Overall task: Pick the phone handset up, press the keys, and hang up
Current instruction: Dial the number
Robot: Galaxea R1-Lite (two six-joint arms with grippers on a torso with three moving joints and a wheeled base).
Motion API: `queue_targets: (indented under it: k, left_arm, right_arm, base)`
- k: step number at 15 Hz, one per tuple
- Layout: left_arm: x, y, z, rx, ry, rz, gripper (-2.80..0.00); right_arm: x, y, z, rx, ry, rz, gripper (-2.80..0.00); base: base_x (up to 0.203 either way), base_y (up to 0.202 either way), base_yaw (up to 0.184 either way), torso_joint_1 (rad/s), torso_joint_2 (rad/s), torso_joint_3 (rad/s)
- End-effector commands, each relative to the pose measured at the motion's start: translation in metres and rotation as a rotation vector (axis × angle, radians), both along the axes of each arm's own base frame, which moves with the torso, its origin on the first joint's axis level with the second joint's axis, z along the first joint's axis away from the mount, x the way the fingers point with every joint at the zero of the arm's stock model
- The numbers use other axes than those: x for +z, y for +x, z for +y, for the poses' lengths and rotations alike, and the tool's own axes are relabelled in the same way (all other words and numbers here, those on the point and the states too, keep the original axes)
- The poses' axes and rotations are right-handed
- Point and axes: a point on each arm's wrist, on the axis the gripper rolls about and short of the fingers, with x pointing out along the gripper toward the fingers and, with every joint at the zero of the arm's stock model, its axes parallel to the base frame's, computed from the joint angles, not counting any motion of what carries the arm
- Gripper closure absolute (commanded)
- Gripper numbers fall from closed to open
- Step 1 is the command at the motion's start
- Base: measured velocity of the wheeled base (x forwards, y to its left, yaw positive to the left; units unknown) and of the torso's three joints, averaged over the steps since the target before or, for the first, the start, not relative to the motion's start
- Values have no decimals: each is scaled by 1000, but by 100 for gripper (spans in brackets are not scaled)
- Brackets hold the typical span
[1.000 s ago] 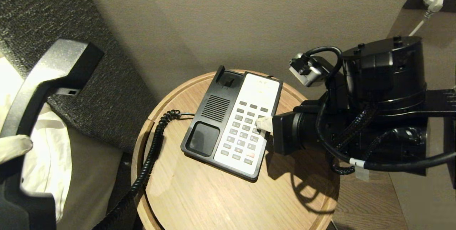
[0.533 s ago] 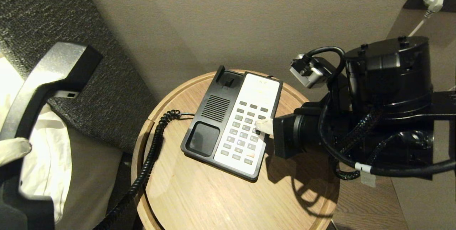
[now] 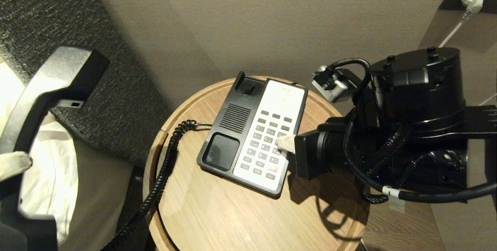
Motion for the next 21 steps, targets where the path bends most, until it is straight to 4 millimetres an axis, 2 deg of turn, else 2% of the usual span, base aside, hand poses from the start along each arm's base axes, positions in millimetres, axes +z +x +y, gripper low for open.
queue_targets:
  k: [1, 13, 19, 21]
  left_arm:
    - [0, 0, 0, 2, -1, 3, 0]
    - [1, -2, 2, 2, -9, -6, 0]
    - [-3, -2, 2, 2, -1, 3, 0]
    - [-7, -3, 3, 2, 2, 6, 0]
  right_arm:
    - [-2, 1, 1, -2, -6, 3, 0]
    - [-7, 8, 1, -32, -26, 2, 0]
    - [7, -1, -6, -23, 11, -25, 0]
    - [6, -6, -7, -13, 6, -16, 0]
  base:
    - [0, 0, 0, 0, 0, 0]
    - [0, 0, 0, 0, 0, 0]
    - [0, 0, 0, 0, 0, 0]
    - [0, 0, 0, 0, 0, 0]
